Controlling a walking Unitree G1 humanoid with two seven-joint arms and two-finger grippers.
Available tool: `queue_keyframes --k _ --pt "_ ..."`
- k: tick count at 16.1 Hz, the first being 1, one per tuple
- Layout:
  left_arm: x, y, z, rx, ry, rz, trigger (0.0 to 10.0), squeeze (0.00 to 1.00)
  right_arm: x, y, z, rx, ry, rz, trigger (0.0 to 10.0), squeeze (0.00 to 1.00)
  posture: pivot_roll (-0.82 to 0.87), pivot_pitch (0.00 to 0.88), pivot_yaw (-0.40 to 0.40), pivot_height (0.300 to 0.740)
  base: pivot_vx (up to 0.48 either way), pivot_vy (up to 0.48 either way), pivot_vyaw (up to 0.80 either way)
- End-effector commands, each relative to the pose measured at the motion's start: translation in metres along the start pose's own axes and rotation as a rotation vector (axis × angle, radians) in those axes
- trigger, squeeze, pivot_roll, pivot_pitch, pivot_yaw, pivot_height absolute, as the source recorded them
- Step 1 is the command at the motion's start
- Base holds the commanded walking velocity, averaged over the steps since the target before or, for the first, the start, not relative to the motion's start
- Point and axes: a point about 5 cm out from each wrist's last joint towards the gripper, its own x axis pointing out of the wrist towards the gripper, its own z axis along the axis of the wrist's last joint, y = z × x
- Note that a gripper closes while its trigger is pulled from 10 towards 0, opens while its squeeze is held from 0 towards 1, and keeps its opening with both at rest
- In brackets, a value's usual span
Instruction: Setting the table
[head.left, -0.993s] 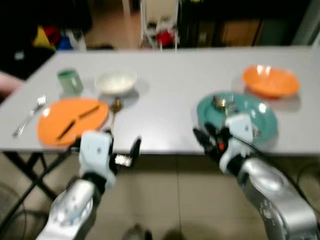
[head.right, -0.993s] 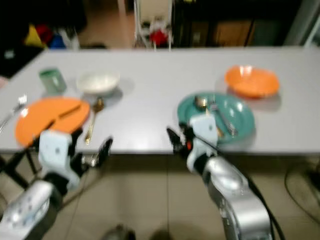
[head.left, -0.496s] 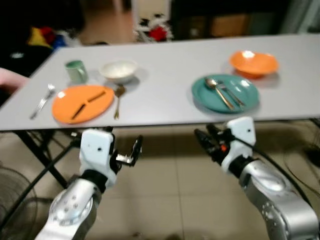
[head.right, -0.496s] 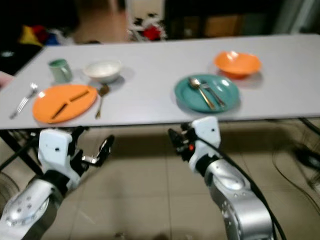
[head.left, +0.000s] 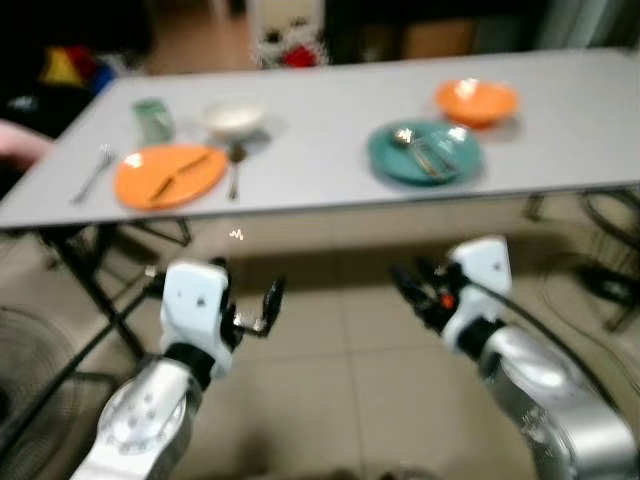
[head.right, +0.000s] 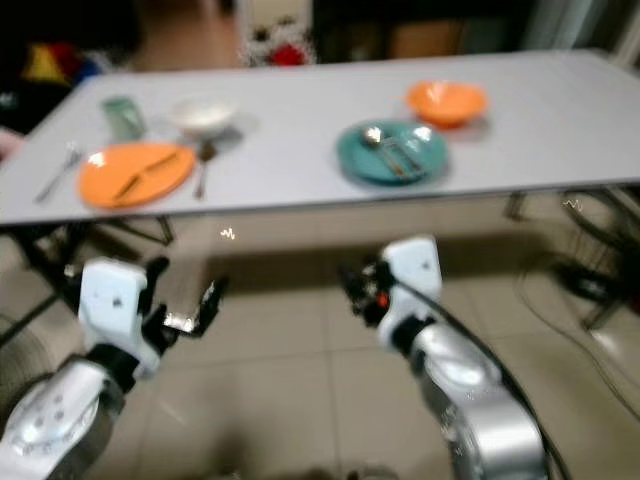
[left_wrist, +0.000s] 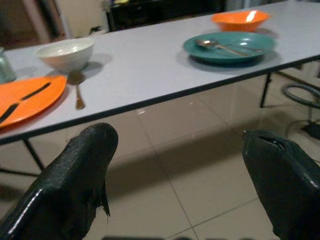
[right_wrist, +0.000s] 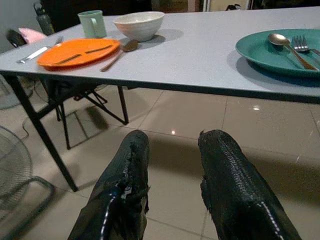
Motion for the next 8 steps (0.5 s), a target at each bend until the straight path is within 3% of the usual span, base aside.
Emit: queue_keyframes --k 1,5,6,8 --pt "0.0 0.001 0.002 0.001 -0.006 0.011 10.0 0.0 0.001 0.0 0.006 -0.01 -0.021 0.011 10.0 0.0 -0.05 0.002 0.066 0.74 0.0 0.0 0.0" --pt "-0.002 0.004 0.001 -0.001 -0.014 0.049 10.0 0.0 0.003 0.002 0.007 -0.057 -0.02 0.042 10.0 0.0 -0.04 0.0 0.057 0.74 0.0 0.0 0.0" --pt "-0.002 0.006 0.001 -0.002 -0.019 0.066 10.0 0.0 0.003 0.003 0.007 -0.069 -0.021 0.047 10.0 0.0 -0.04 0.0 0.055 0.74 0.0 0.0 0.8" --pt "-0.01 0.026 -0.005 0.031 -0.032 0.241 10.0 0.0 0.005 0.007 0.007 -0.098 -0.037 0.083 10.0 0.0 -0.04 0.0 0.048 0.74 0.0 0.0 0.8"
